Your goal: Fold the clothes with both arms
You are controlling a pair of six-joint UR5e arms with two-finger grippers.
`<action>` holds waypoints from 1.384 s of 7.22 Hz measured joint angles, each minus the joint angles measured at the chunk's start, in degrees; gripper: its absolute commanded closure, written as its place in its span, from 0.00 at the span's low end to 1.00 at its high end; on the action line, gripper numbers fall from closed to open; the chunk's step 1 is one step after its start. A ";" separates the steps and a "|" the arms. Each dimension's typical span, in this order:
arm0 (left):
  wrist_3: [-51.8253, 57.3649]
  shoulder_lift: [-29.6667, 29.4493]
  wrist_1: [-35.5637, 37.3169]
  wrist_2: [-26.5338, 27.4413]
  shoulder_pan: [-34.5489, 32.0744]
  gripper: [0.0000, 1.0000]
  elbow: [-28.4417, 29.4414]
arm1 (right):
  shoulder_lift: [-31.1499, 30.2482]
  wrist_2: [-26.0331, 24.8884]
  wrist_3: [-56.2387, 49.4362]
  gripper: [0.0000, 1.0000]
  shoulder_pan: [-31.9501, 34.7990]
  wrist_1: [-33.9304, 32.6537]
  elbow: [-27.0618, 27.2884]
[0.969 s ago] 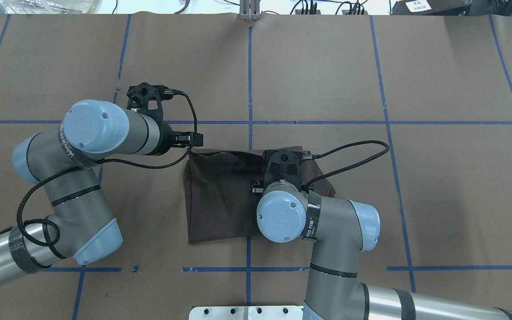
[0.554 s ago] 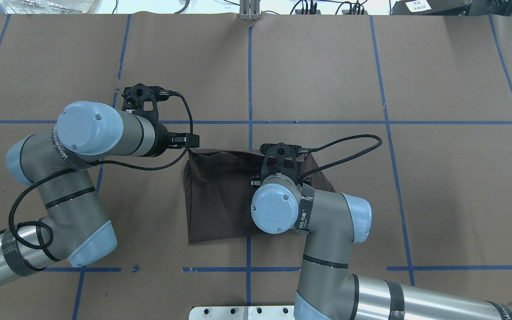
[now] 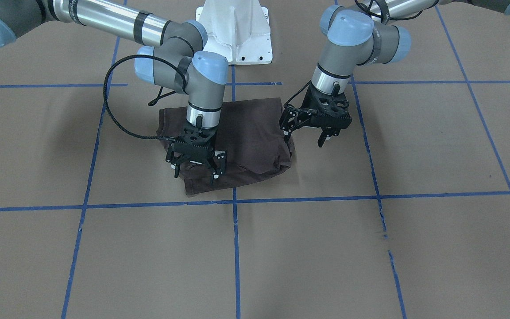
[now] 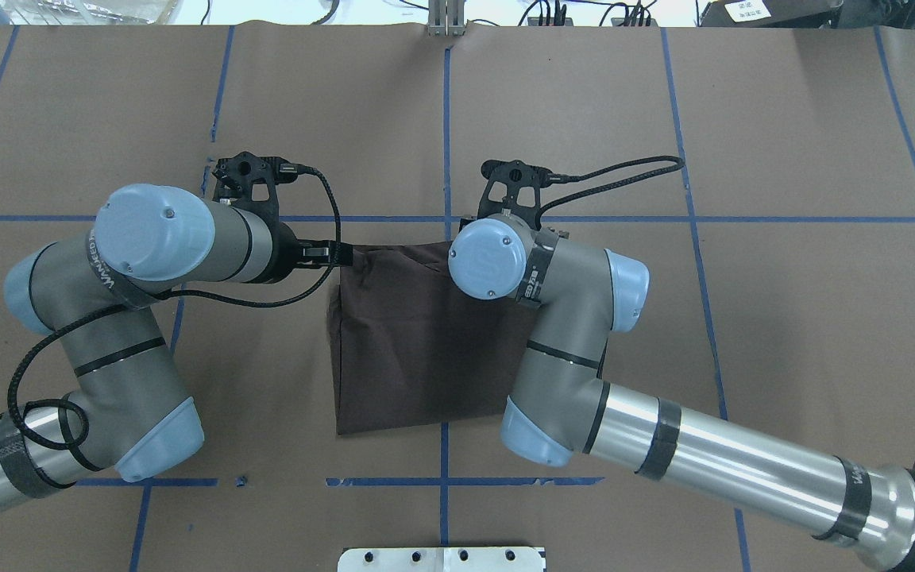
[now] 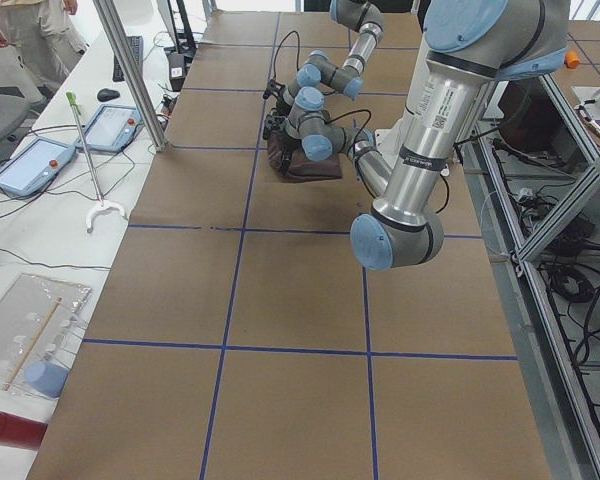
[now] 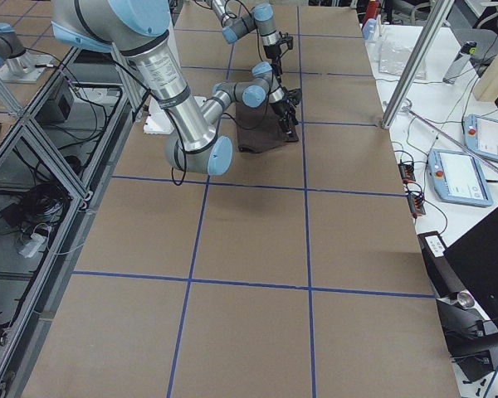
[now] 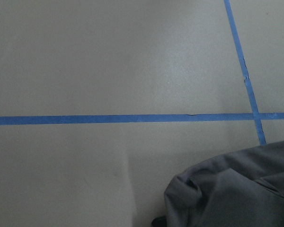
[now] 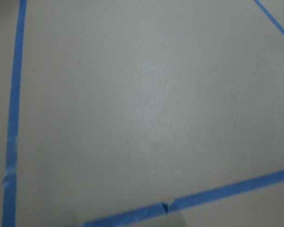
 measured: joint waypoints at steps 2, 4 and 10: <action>-0.24 -0.37 0.26 0.00 0.39 0.00 0.37 | 1.80 8.06 -1.21 0.00 5.95 3.39 -3.00; -1.58 -2.51 0.75 0.23 1.02 0.00 3.75 | 1.74 14.82 -2.60 0.00 8.65 4.61 -1.28; -2.24 -5.01 0.94 4.47 3.25 0.00 11.33 | 0.00 16.39 -2.90 0.00 9.21 4.88 0.42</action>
